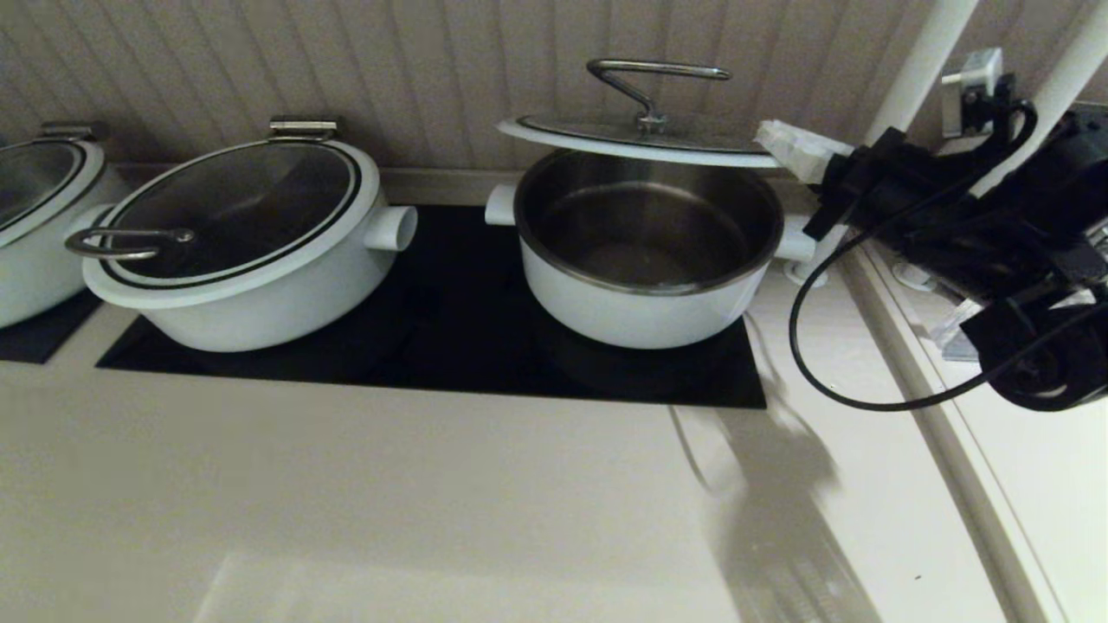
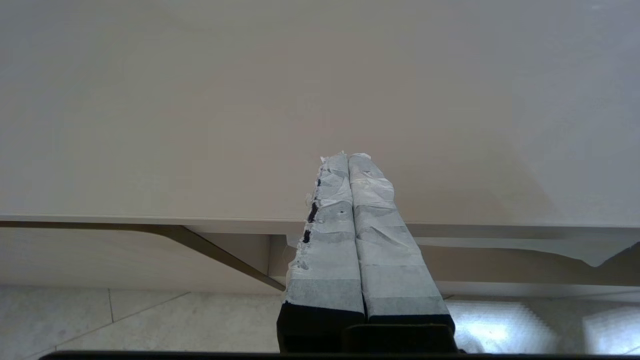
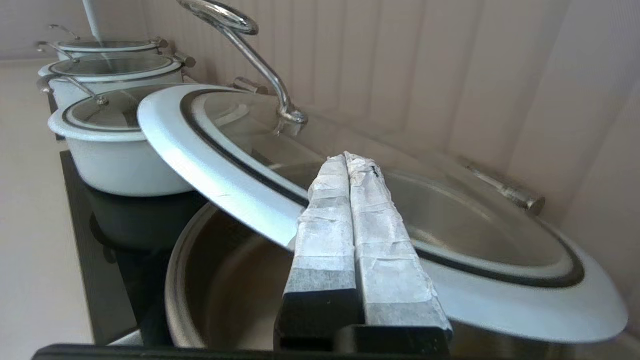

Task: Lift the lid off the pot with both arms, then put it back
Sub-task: Close the pot lid

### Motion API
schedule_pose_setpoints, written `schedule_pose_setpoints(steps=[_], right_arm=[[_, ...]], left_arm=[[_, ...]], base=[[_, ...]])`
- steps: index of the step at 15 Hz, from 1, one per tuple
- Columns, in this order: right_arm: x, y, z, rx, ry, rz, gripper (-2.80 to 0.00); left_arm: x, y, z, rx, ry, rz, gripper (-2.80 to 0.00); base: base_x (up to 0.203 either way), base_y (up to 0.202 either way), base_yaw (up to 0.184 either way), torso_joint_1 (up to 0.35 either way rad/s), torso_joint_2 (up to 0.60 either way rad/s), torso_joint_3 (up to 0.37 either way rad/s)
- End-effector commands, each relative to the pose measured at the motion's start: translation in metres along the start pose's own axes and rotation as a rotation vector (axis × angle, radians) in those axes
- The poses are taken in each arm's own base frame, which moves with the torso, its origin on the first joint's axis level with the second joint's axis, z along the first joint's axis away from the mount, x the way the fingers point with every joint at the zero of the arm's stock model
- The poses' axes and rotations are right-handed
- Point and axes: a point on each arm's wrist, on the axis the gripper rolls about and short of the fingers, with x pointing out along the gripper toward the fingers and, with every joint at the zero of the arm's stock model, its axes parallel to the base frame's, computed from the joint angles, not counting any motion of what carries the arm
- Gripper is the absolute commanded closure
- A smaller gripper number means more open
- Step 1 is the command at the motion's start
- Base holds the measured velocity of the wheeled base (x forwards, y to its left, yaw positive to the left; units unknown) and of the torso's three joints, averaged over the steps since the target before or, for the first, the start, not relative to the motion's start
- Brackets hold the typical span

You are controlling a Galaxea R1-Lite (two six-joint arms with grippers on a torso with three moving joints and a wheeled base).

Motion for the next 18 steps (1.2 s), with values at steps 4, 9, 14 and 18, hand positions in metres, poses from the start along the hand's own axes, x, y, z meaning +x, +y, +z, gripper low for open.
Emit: schedule_pose_setpoints(steps=[4, 9, 14, 18], right_arm=[[-0.005, 0.006, -0.016, 0.025, 0.032, 0.008, 0.00], [-0.002, 0.013, -0.032, 0.036, 0.031, 0.024, 0.00], [-0.004, 0.020, -0.049, 0.067, 0.064, 0.036, 0.00], [-0.008, 0.023, -0.060, 0.087, 0.098, 0.034, 0.00]], left_arm=[[0.000, 0.000, 0.000, -0.001, 0.002, 0.000, 0.00], [0.000, 0.000, 0.000, 0.000, 0.000, -0.001, 0.00], [0.000, 0.000, 0.000, 0.001, 0.002, -0.001, 0.00], [0.000, 0.000, 0.000, 0.000, 0.000, 0.000, 0.00]], base=[[0.000, 0.000, 0.000, 0.000, 0.00, 0.000], [0.000, 0.000, 0.000, 0.000, 0.00, 0.000], [0.000, 0.000, 0.000, 0.000, 0.00, 0.000], [0.000, 0.000, 0.000, 0.000, 0.00, 0.000]])
